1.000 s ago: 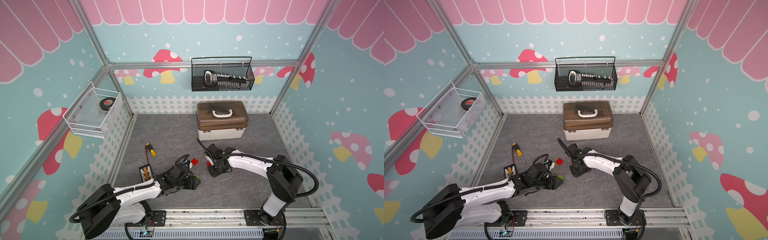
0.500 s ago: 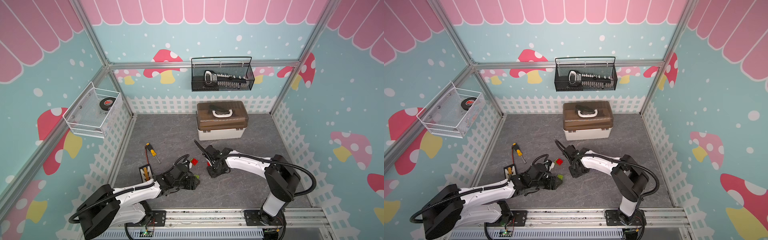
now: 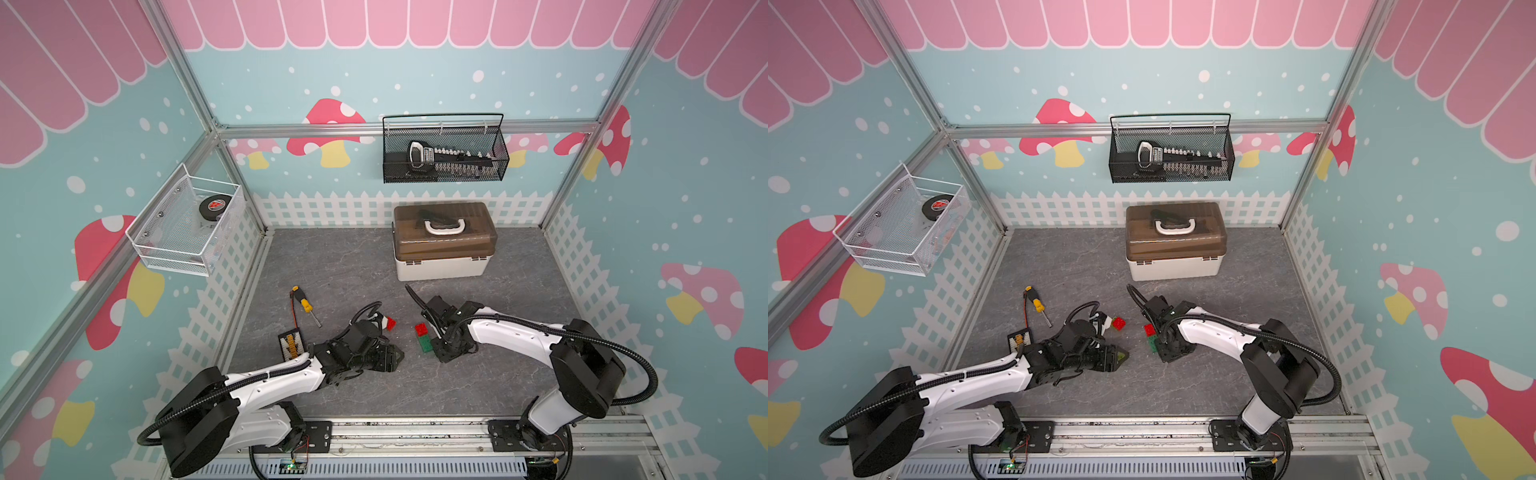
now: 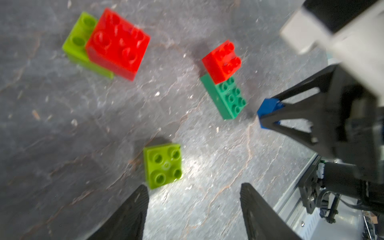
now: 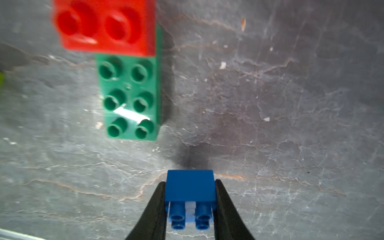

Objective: Assemble the letter y with lego
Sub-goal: Place the lego brick at the center of the board.

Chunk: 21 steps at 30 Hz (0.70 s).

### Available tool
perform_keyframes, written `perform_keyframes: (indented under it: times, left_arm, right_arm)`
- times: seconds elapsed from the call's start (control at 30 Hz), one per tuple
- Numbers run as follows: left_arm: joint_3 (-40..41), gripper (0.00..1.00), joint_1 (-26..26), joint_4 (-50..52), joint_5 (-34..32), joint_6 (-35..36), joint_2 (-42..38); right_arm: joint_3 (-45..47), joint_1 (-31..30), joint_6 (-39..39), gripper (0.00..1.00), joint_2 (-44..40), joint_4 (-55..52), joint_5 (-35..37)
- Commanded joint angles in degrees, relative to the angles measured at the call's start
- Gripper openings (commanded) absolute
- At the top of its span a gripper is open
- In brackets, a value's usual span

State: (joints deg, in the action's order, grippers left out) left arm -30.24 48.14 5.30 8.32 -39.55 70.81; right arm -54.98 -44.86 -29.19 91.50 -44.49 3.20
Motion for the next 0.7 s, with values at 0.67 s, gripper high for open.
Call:
perform_keyframes:
  times: [0.67]
  left_arm:
    - [-19.8,0.70,-1.8,-2.1,4.9,-0.1,21.2]
  right_arm:
    - [6.0,6.1,-2.9,0.49,-12.0,7.1,0.2]
